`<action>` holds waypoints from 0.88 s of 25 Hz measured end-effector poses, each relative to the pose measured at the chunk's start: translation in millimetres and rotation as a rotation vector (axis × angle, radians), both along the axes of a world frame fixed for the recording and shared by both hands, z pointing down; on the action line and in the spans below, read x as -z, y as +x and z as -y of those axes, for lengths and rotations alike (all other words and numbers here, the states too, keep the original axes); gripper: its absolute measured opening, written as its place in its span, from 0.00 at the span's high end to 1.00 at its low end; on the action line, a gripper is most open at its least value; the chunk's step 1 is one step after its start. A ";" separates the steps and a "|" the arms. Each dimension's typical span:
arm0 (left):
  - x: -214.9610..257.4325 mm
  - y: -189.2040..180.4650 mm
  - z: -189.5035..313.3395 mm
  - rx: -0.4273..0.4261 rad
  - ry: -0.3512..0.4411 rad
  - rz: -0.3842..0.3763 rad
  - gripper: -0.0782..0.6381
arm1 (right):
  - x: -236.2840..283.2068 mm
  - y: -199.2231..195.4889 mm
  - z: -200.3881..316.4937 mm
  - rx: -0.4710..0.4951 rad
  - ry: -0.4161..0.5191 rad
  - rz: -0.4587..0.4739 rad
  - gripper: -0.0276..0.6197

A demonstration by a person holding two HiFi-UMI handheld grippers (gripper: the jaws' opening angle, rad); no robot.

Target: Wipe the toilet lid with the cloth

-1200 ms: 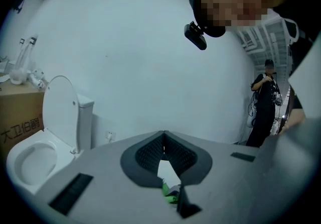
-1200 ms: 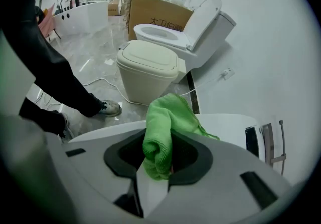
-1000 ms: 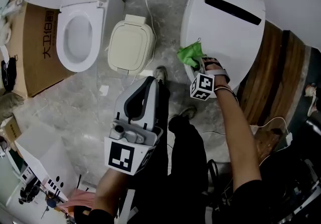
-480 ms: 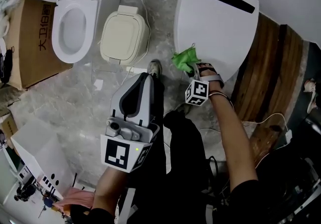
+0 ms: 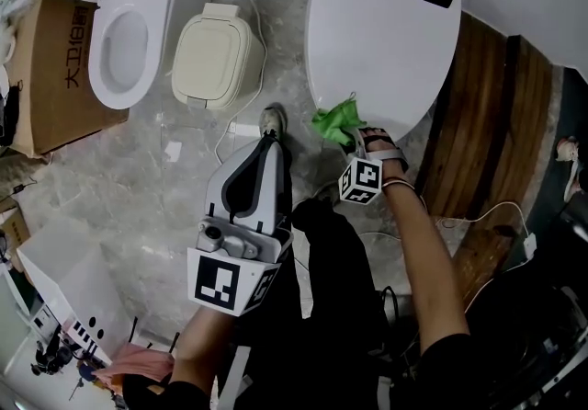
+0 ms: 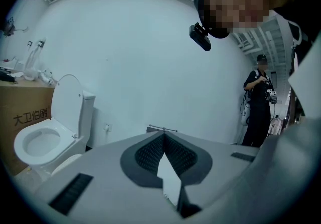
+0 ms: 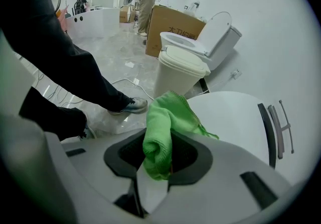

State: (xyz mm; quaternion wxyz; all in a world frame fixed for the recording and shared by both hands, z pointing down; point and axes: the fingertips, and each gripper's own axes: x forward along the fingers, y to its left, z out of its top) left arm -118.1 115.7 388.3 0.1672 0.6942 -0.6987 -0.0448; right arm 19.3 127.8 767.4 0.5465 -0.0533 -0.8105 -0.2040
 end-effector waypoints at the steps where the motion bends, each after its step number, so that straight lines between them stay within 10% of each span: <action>1: -1.2 4.0 -1.1 -0.001 -0.001 0.000 0.88 | -0.7 5.4 -3.2 -0.001 -0.004 0.000 0.76; 13: 1.3 31.6 -6.9 -0.019 0.002 0.011 0.88 | -6.5 58.1 -25.5 -0.056 -0.066 -0.012 0.76; 17: 7.2 34.7 -9.2 -0.014 0.004 0.009 0.88 | -29.5 106.8 -57.2 -0.060 -0.241 -0.189 0.76; 19: 10.4 37.0 -9.3 -0.019 0.002 0.006 0.88 | -22.1 124.7 -68.2 -0.229 -0.410 -0.126 0.76; 22: 14.6 36.4 -8.2 -0.027 0.001 0.009 0.88 | 32.2 113.7 -39.1 -0.630 -0.568 0.226 0.76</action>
